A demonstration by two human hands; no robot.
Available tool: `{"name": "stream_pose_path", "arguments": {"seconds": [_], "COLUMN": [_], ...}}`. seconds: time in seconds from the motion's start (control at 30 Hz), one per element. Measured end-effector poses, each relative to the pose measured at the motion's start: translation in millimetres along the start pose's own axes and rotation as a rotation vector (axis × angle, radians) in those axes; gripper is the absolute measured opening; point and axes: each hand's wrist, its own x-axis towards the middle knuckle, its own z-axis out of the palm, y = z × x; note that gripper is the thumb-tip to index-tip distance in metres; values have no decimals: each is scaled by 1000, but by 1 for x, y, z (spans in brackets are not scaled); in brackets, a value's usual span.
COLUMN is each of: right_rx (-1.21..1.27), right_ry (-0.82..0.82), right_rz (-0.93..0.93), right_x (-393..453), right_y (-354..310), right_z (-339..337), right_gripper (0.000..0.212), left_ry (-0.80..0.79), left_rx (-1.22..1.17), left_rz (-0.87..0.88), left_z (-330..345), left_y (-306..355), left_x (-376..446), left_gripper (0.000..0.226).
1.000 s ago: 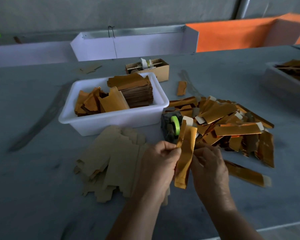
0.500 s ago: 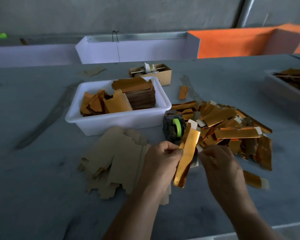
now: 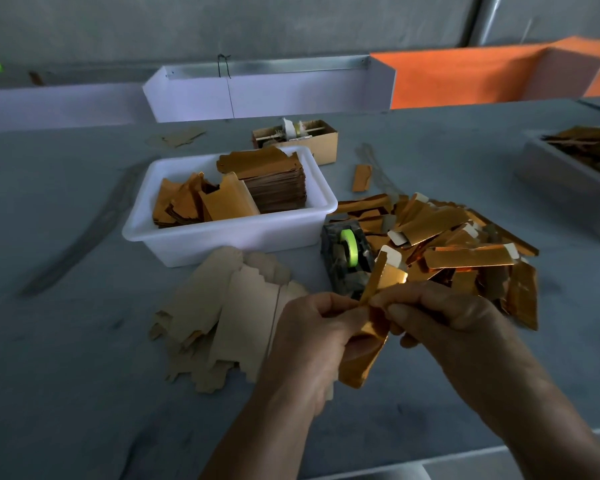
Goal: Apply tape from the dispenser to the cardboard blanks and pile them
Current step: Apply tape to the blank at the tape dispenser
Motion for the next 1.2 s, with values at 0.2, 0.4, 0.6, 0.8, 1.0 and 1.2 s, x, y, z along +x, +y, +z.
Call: {"name": "stream_pose_path", "arguments": {"seconds": [0.2, 0.4, 0.6, 0.8, 1.0, 1.2], "right_rx": [-159, -167, -237, -354, -493, -756], "right_ry": [52, 121, 125, 123, 161, 186], "right_rz": [-6, 48, 73, 74, 87, 110], "right_x": [-1, 2, 2, 1, -1, -5], "right_y": [-1, -2, -2, -4, -9, -14], "right_z": [2, 4, 8, 13, 14, 18], "right_gripper": [30, 21, 21, 23, 21, 34], "left_ry": [-48, -131, -177, -5, 55, 81], "left_rx": [-53, -81, -24, 59, 47, 60], "left_rz": [2, -28, -13, 64, 129, 91], "left_z": [1, 0, -3, 3, 11, 8], "left_y": [3, 6, 7, -2, -5, -9], "left_x": [-4, -6, -10, -11, -15, -17], "left_gripper": [3, 12, 28, 13, 17, 11]}}
